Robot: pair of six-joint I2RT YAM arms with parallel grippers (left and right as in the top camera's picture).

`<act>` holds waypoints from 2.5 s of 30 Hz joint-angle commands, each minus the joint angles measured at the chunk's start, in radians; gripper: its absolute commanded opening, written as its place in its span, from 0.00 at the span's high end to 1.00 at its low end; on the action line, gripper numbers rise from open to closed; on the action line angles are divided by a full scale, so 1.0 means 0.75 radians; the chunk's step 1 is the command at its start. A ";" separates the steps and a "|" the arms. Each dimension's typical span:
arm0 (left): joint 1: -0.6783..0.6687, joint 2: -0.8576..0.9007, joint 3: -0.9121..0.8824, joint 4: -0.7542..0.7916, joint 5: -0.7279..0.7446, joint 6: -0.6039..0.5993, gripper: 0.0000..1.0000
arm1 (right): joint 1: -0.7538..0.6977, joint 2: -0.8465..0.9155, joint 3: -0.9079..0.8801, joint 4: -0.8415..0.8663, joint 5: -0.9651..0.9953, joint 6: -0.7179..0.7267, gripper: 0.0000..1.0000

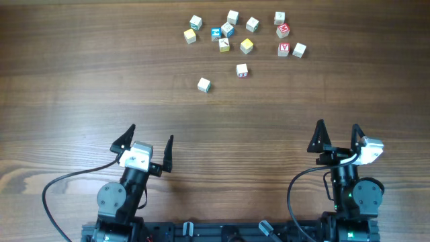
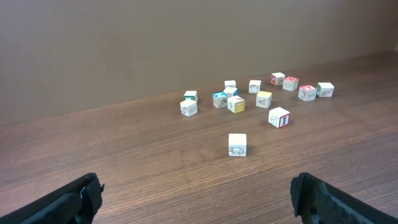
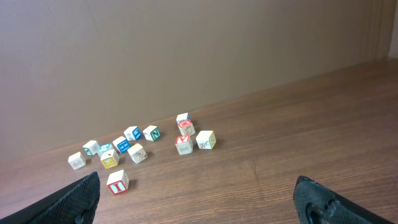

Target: Form a tower

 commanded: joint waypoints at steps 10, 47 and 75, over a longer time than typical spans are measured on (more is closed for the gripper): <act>-0.010 -0.007 -0.007 -0.006 0.002 -0.012 0.00 | -0.007 0.002 -0.001 0.004 -0.017 -0.024 0.00; -0.010 -0.007 -0.007 0.002 0.012 -0.091 0.00 | -0.007 0.002 -0.001 0.004 -0.017 -0.024 0.00; -0.010 0.393 0.548 -0.011 0.088 -0.556 0.00 | -0.007 0.002 -0.001 0.004 -0.017 -0.024 0.00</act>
